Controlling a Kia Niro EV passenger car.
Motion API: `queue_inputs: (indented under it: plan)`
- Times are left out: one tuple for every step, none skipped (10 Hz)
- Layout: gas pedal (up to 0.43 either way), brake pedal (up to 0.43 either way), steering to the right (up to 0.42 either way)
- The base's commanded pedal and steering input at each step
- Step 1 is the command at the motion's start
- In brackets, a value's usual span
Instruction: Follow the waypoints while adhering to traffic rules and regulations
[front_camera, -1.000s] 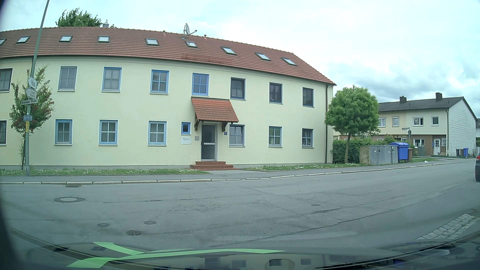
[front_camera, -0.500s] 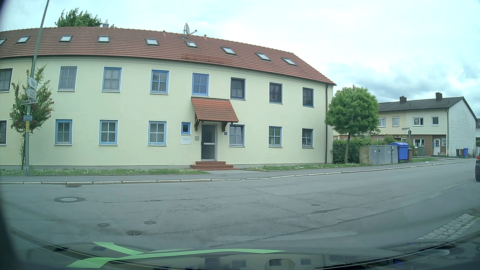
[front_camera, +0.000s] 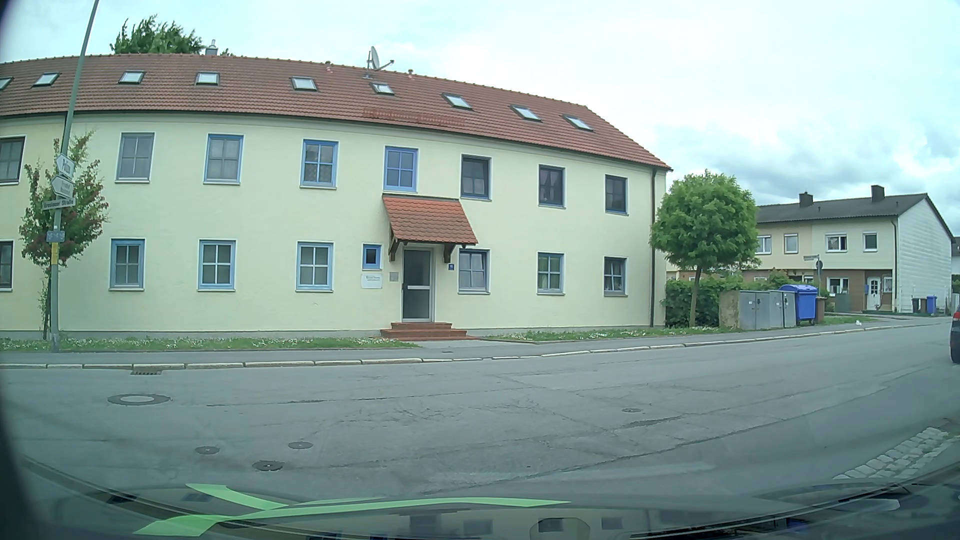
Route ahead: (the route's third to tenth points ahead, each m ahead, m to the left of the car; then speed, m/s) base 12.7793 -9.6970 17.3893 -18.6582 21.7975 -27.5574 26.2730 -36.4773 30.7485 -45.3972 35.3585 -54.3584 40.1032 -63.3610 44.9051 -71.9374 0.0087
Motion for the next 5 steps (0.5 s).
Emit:
queue_inputs:
  plan:
    - [0.0,0.244,0.112]
    - [0.0,0.244,0.112]
    - [0.0,0.238,0.112]
    - [0.0,0.232,0.112]
    - [0.0,0.226,0.112]
